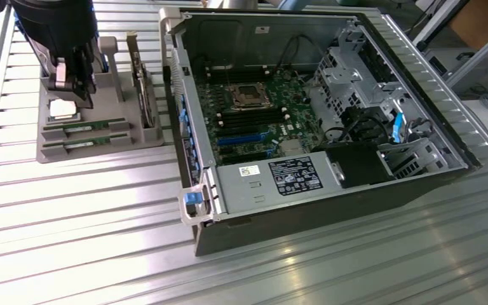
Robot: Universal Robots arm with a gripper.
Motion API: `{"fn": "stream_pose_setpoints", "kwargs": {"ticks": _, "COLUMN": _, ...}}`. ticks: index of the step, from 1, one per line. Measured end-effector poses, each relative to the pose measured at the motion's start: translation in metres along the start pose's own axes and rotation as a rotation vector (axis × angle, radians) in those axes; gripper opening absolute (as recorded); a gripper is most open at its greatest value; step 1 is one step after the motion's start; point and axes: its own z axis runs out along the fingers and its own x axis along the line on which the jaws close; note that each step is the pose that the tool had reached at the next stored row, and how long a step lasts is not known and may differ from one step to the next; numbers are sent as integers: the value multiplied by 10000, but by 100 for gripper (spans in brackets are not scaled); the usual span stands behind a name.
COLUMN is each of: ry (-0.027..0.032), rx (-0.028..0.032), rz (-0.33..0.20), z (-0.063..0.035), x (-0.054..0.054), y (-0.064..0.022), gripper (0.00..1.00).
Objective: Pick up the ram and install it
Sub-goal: 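Pick up the ram and move it above insertion slot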
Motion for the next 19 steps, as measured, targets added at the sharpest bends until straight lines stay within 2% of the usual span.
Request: {"fn": "stream_pose_setpoints", "kwargs": {"ticks": 19, "ry": 0, "rx": 0, "rz": 0, "z": 115, "x": 2, "y": -5, "gripper": 36}}
